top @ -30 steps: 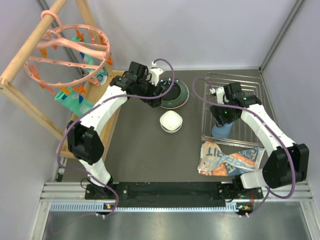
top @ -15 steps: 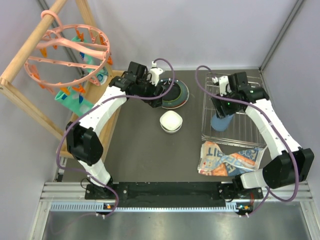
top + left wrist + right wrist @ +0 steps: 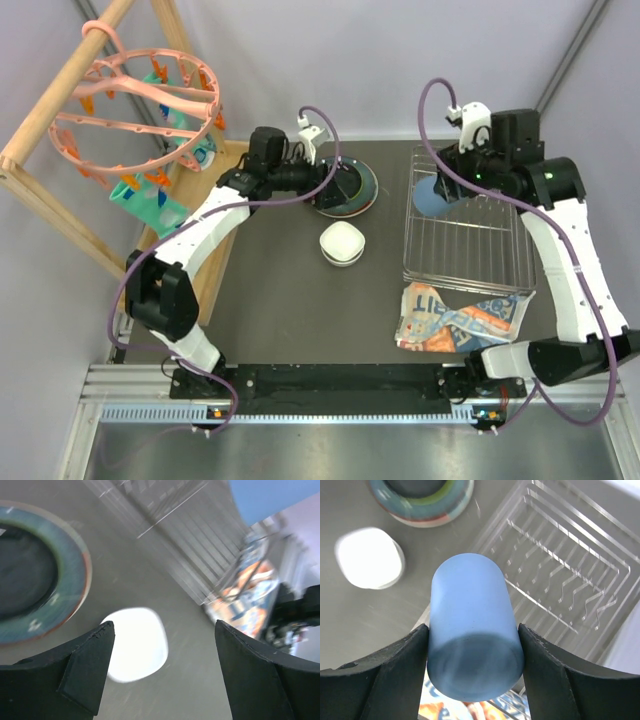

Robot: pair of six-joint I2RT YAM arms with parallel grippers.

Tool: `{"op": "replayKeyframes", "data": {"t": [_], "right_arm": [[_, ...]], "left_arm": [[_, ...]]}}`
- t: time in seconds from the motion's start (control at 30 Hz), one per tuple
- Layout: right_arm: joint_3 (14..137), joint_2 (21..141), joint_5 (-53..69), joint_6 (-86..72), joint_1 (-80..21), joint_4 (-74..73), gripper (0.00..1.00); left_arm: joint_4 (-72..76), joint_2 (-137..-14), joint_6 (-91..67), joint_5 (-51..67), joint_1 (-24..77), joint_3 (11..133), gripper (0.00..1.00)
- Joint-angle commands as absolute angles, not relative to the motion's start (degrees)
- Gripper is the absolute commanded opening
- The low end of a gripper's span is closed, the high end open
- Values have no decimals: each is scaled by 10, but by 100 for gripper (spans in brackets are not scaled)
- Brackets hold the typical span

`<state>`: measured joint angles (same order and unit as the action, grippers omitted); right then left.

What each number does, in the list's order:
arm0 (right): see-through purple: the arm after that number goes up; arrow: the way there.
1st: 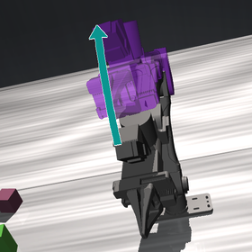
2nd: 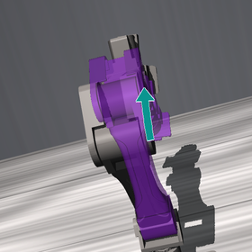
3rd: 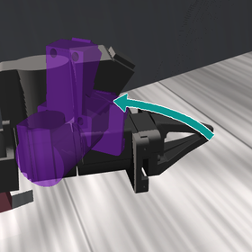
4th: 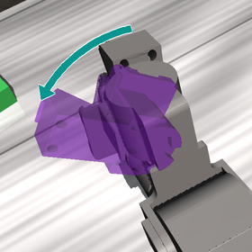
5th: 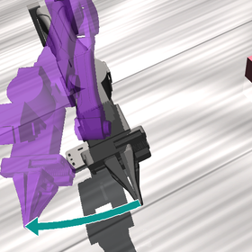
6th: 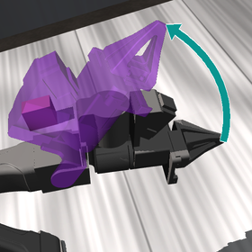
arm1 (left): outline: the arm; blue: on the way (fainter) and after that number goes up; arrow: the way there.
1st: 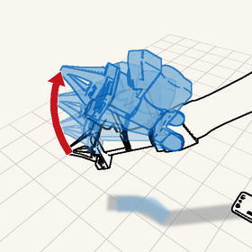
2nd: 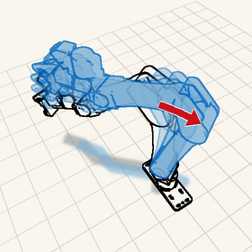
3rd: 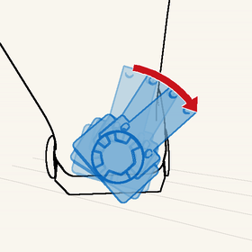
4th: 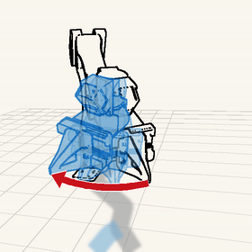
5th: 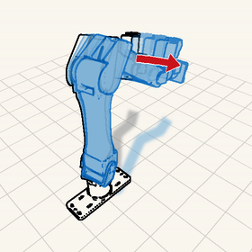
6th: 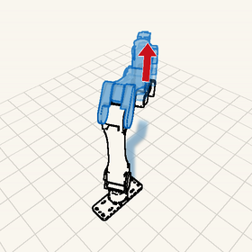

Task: Unload the mixed dishes from the dish rack
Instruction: Pick up the cup from the dish rack.

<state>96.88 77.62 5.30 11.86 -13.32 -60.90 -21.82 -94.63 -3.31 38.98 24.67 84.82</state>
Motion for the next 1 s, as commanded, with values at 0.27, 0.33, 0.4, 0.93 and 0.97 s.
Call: {"op": "replayKeyframes", "data": {"t": [0.27, 0.33, 0.4, 0.93, 0.97], "right_arm": [[1003, 708, 248, 69, -128, -517, 47], [1004, 707, 266, 66, -129, -513, 47], [1006, 709, 284, 67, -129, -516, 47], [984, 685, 358, 55, -129, -502, 47], [983, 684, 358, 55, -129, -503, 47]], "left_arm": [[125, -944, -282, 543, 297, 836, 82], [162, -945, -319, 551, 307, 826, 82], [179, -946, -328, 551, 322, 823, 81], [291, -970, -407, 584, 346, 805, 58], [303, -970, -424, 589, 346, 801, 55]]}}
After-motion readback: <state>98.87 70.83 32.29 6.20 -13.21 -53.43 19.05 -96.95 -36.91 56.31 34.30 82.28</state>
